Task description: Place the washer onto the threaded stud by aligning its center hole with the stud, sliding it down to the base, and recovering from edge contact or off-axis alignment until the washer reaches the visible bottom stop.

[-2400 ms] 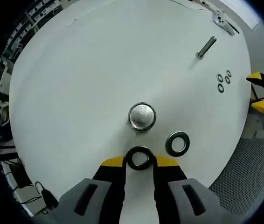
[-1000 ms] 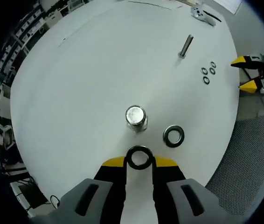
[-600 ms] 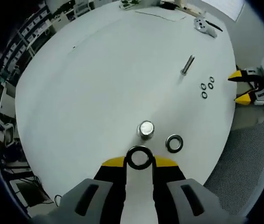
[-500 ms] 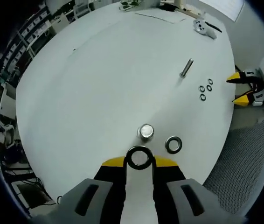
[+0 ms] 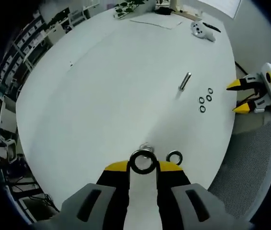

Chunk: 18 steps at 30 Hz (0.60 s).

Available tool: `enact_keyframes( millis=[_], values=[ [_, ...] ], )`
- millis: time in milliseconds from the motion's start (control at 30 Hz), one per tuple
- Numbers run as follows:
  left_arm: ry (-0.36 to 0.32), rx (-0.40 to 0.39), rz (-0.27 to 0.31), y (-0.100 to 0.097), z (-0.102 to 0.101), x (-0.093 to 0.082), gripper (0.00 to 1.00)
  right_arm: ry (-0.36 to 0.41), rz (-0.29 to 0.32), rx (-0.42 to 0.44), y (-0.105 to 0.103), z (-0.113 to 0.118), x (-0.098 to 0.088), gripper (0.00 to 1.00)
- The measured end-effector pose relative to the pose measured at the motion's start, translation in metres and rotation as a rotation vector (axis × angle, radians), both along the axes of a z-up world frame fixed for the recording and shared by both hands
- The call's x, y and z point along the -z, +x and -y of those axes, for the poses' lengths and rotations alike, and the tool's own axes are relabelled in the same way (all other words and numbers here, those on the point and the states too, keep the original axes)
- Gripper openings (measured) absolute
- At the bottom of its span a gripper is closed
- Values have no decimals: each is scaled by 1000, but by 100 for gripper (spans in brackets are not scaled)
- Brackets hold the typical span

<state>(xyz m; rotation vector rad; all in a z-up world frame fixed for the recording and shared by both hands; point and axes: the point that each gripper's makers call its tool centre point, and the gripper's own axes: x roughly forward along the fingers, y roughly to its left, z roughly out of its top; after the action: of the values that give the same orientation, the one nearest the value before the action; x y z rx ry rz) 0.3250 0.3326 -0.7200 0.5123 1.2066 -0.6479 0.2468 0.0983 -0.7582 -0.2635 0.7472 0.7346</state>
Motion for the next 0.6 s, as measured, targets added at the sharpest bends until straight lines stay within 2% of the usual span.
enact_keyframes(
  millis=[600],
  values=[
    [26,61,-19,4,11,10,18,-2,2,11,2,2,0,39]
  ],
)
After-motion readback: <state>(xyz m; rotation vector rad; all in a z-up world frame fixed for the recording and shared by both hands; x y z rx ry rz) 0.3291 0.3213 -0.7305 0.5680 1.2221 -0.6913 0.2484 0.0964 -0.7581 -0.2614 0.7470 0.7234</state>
